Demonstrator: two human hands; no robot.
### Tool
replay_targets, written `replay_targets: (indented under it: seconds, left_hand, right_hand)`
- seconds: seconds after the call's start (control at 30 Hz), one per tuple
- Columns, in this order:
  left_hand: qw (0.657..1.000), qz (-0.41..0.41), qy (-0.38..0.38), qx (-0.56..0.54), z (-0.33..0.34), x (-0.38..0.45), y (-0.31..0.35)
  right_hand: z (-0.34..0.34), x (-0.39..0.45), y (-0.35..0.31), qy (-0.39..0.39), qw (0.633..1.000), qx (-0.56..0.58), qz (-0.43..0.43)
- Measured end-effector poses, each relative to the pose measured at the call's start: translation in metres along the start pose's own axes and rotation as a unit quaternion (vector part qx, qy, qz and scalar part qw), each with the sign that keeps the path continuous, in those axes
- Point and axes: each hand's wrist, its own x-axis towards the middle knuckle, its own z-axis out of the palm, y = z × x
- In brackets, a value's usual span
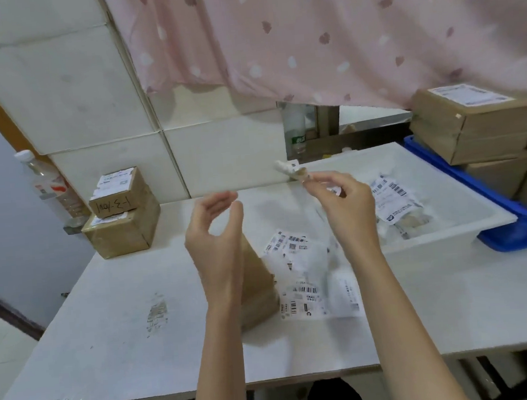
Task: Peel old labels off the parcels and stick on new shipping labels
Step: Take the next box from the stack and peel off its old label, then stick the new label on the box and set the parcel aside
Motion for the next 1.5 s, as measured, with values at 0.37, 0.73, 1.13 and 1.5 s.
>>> replay_targets:
  seconds: [0.37,0.73,1.13,1.5]
  left_hand:
    - [0.935,-0.262,-0.220,0.093,0.109,-0.076,-0.040]
    - [0.948,-0.236,-0.199,0.081,0.114,-0.079,-0.047]
    - [0.939,-0.251,-0.228,0.060,0.106,-0.075,-0.044]
    - [0.933,-0.280,-0.221,0.039,0.080,-0.070,-0.050]
  right_hand:
    - [-0.085,0.046,0.044,0.009,0.968,-0.251,0.009]
    - [-0.081,0.038,0.070,-0.038,0.914,-0.404,-0.006]
    - [-0.077,0.035,0.061,0.004,0.953,-0.304,-0.006]
    - [-0.067,0.027,0.067,0.057,0.914,-0.402,-0.015]
